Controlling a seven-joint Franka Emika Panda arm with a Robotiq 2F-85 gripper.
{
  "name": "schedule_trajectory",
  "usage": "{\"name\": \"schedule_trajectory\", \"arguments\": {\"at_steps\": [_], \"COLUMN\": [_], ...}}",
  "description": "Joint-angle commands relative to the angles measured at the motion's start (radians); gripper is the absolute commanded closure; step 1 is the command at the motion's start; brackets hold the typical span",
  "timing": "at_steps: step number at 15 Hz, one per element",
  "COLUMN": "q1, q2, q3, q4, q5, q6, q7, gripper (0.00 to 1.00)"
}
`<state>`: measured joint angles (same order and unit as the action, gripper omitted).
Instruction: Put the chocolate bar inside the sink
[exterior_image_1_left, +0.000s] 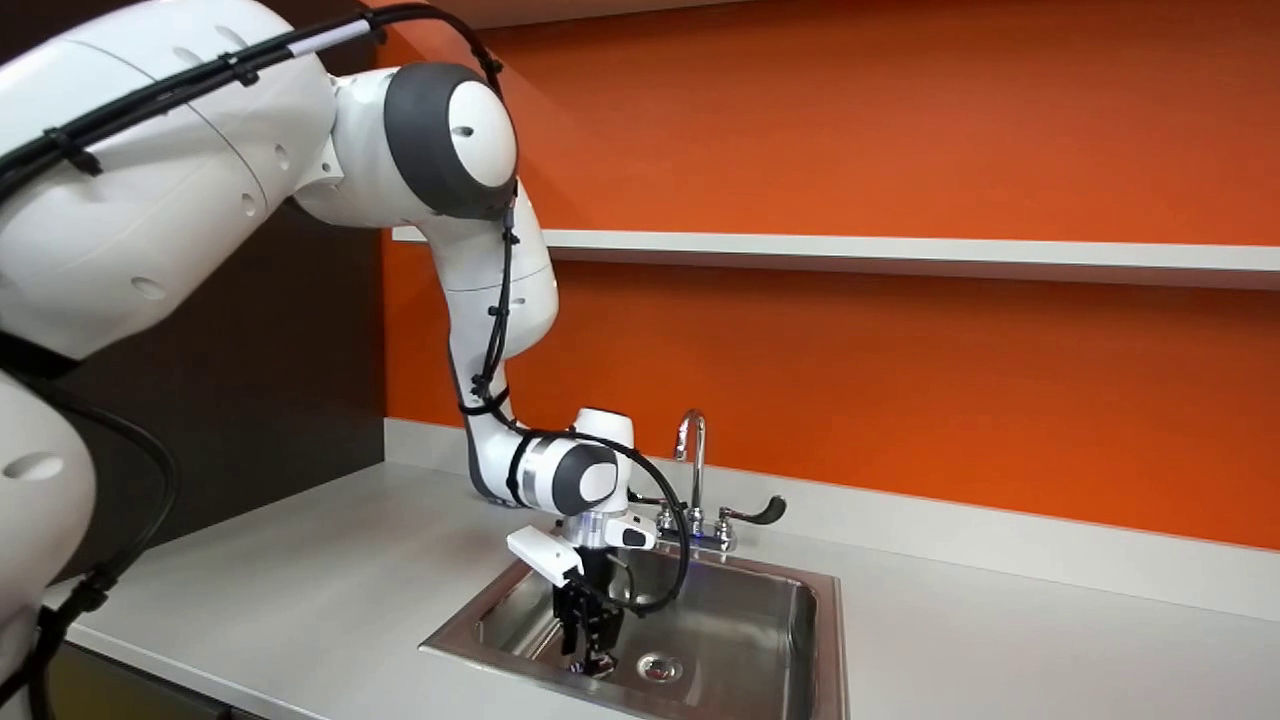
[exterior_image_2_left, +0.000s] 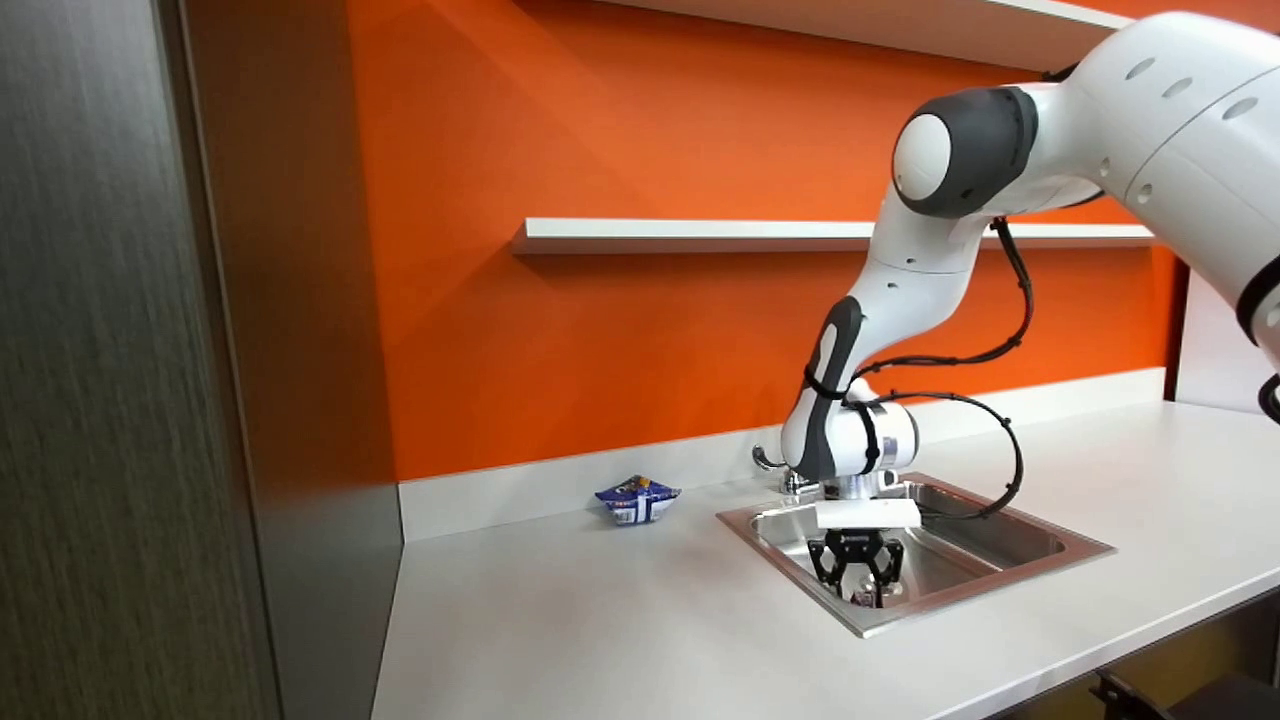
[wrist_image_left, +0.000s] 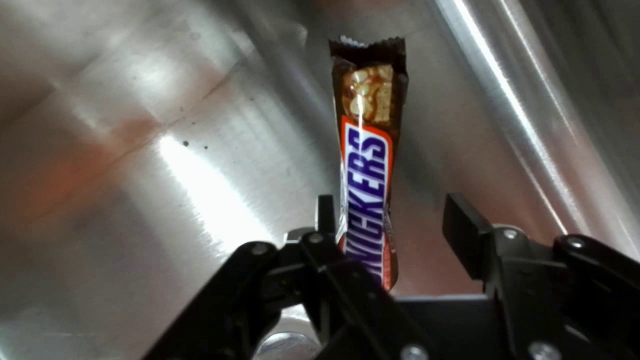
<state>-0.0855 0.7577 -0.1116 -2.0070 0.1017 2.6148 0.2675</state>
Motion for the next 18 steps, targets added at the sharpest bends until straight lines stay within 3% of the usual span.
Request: {"name": "schedule_trajectory", "arguments": {"at_steps": [1, 2, 3, 18], "q1": [0.004, 0.005, 0.007, 0.09], "q2": [-0.075, -0.089, -0.104, -0.425], "q3": [-0.004, -0.004, -0.005, -0.034], "q4": [-0.053, -0.06, -0.067, -0.331], "q5": [0.013, 0.012, 0.011, -0.072], "q6": [0.016, 0.018, 0.017, 0.008], "q7": [-0.021, -0.022, -0.021, 0.008], "gripper": [0.11, 0.02, 0.0, 0.0]}}
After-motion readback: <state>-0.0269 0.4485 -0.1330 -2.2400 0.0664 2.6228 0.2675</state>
